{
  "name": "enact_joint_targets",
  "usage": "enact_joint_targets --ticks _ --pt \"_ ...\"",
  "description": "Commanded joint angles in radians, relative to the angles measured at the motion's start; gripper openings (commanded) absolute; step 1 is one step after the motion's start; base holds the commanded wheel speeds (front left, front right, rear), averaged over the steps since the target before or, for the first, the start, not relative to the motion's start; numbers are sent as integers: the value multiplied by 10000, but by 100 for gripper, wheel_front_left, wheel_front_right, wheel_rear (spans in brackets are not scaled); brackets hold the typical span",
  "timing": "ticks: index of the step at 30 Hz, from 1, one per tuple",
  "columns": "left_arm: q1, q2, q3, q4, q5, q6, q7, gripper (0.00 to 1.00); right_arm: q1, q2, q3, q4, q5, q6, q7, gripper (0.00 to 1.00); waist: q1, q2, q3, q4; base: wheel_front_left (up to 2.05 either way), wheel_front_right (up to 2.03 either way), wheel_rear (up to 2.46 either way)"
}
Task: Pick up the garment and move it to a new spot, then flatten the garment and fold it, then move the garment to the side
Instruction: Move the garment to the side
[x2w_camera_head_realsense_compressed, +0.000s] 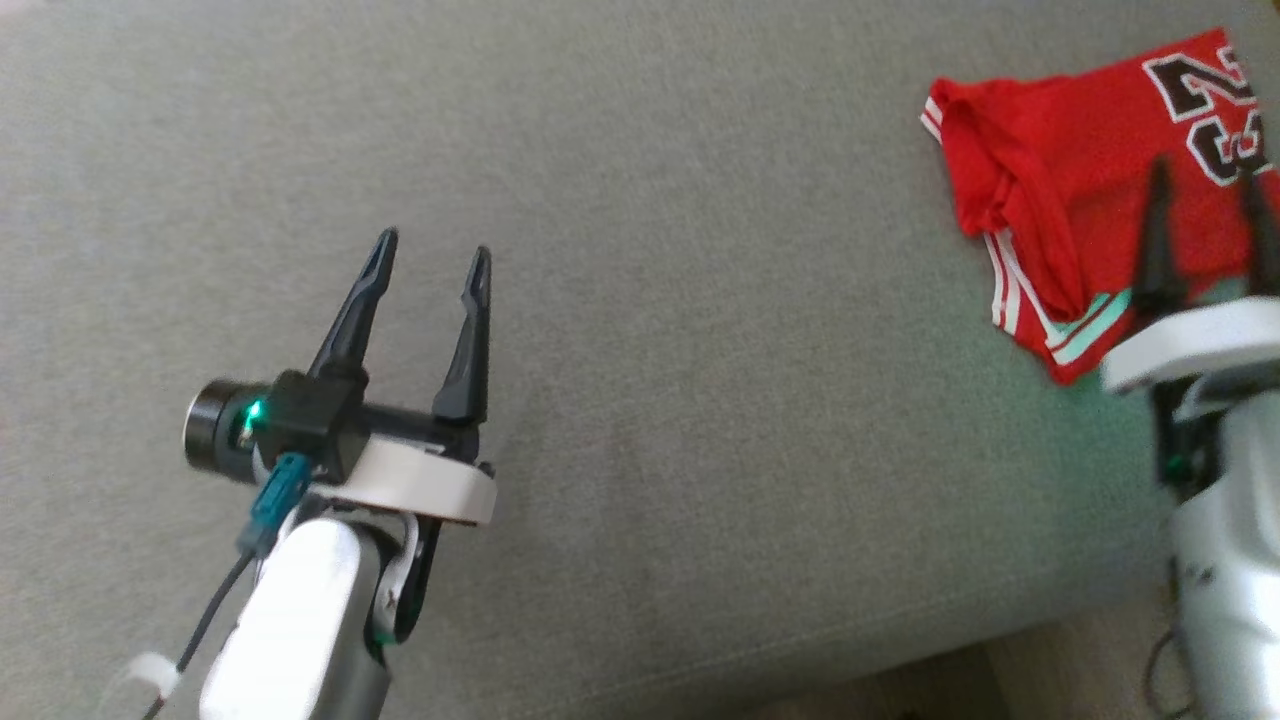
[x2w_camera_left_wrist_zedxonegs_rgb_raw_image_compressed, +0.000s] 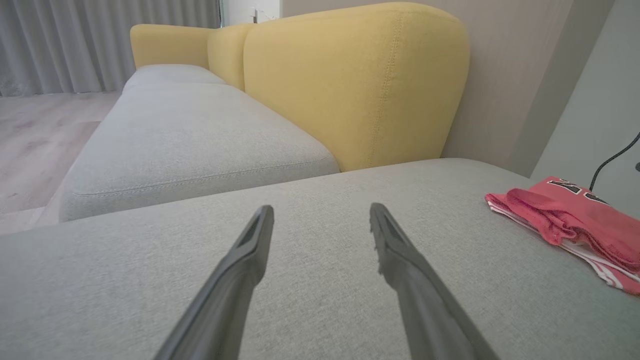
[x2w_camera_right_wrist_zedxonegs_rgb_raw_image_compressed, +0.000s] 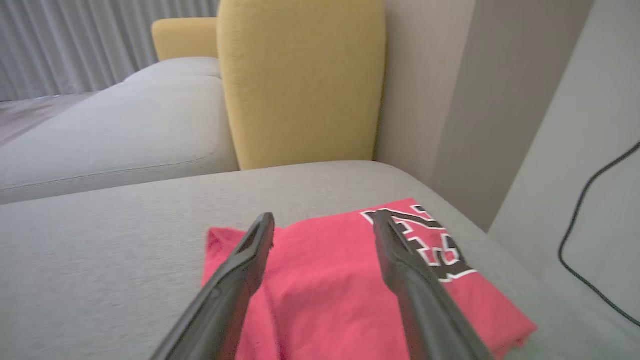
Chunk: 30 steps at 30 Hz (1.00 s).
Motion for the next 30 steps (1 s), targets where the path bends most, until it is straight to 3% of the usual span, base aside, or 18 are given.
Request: enact_joint_targets --ticks 1,7,14,30 --pt "-27 96 420 -378 -27 85 -51 100 210 57 254 -581 -119 65 50 100 0 -1 -419 278 0 0 0" --pt "618 43 806 -456 -287 238 -51 100 1912 887 814 -2908 -259 65 649 100 0 -1 -1125 970 0 0 0" --pt "1517 96 1184 -443 -496 373 -51 100 3362 1230 1051 -4813 -517 65 1435 100 0 -1 -1866 1586 0 0 0" --pt "2717 242 1138 -209 -624 274 -50 100 5206 1464 1142 -6084 -589 65 2356 100 0 -1 -3150 1813 0 0 0"
